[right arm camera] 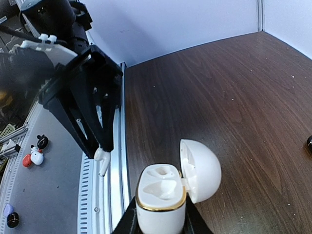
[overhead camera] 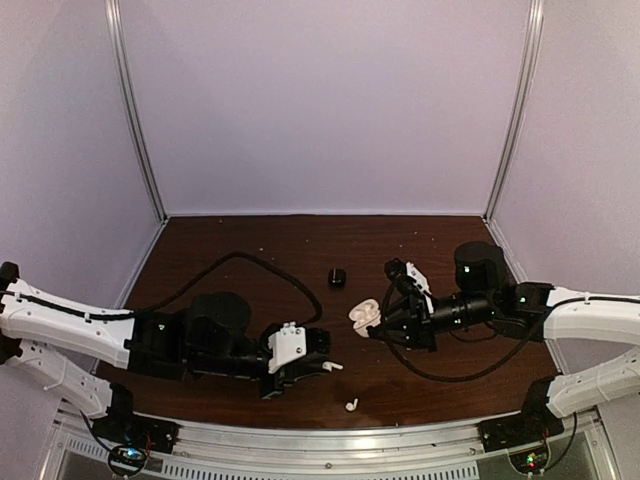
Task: Insert the wireless bluetooth earbuds into the charging case
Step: Pick up the right earbud from the center of the board.
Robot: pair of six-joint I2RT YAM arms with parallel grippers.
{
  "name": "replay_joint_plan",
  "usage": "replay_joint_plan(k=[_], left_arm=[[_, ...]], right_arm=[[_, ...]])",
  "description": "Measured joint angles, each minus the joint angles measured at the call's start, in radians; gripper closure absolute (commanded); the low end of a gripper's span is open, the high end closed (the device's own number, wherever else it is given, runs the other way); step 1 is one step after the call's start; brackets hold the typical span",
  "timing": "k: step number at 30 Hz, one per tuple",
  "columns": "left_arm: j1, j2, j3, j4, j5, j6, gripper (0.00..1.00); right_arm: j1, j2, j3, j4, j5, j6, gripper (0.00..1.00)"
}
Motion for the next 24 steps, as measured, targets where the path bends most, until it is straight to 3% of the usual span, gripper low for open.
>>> replay_joint_plan(k=[13,24], left_arm=[[0.0,-0.068,0.157,-0.36,-0.108,0.106,0.89],[0.0,-0.106,0.179,-0.419,-0.146,0.179,0.9]], right_arm=[[0.1,0.018,0.013,-0.015,-0.003,-0.101,0.99],[0.152,0.039,0.013,0.039,0.148,-0.241,1.0]])
